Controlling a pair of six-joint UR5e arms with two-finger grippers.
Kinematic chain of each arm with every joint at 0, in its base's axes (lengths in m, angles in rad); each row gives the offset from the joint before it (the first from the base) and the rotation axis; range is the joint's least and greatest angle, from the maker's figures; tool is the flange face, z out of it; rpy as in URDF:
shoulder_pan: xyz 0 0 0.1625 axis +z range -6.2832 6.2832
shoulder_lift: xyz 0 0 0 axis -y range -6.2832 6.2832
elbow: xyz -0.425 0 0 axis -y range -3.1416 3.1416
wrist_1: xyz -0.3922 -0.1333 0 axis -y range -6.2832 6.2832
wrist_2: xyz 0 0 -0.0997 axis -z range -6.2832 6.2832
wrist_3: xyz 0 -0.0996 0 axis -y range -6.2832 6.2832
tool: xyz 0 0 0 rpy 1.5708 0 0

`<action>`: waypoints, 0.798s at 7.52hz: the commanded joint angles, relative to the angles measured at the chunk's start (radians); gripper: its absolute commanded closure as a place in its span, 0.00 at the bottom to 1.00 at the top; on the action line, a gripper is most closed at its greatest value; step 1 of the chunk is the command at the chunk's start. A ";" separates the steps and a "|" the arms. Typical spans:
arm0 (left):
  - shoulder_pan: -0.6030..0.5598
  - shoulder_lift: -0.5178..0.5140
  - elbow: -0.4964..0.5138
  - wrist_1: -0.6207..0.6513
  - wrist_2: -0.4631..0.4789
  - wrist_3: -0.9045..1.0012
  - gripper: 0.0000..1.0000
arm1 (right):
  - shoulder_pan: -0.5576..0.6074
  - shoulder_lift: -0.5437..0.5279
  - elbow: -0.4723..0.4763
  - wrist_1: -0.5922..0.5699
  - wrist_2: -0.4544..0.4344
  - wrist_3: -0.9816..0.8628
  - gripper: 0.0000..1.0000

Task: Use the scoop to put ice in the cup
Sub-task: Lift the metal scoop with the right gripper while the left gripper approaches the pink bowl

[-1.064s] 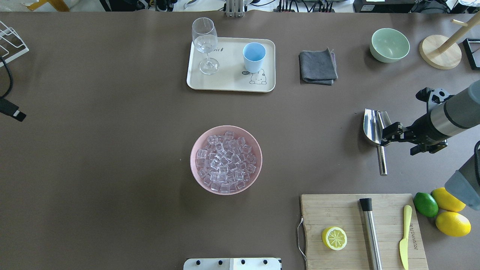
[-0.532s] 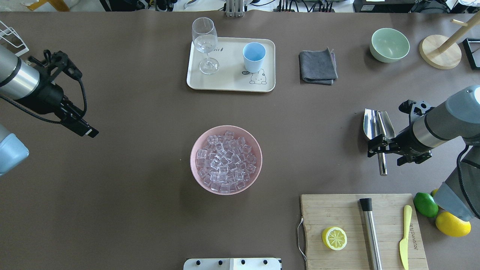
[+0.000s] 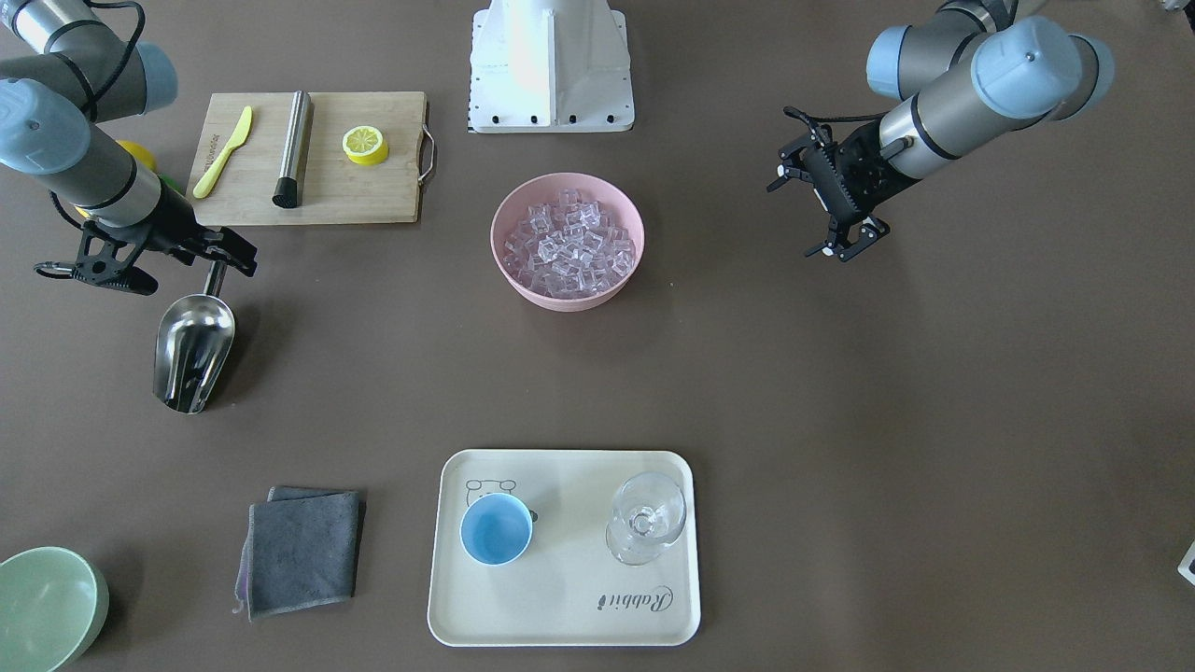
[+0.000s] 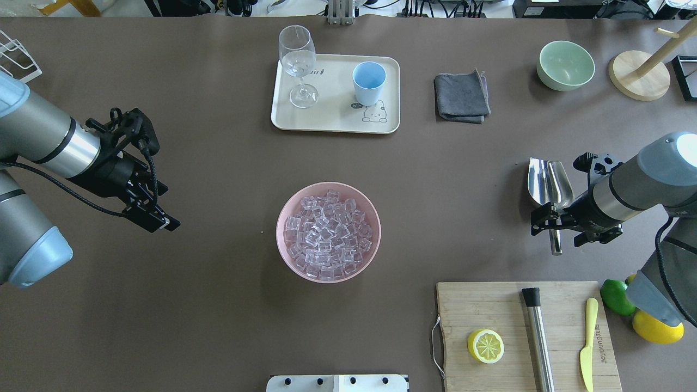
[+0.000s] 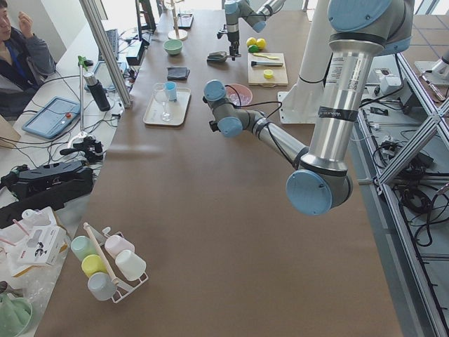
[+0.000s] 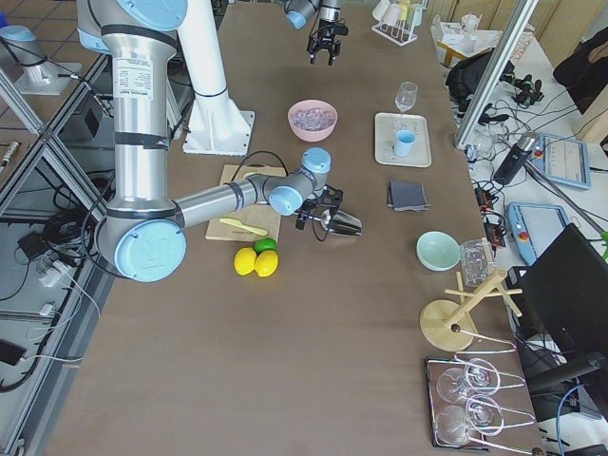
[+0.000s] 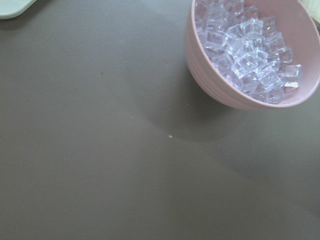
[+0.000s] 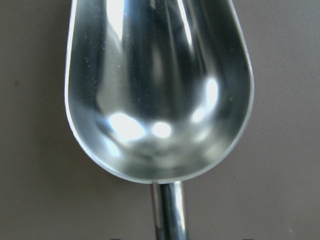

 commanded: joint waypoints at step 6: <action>-0.002 0.015 0.005 -0.231 0.003 0.007 0.02 | 0.031 -0.003 0.144 -0.160 0.018 -0.128 1.00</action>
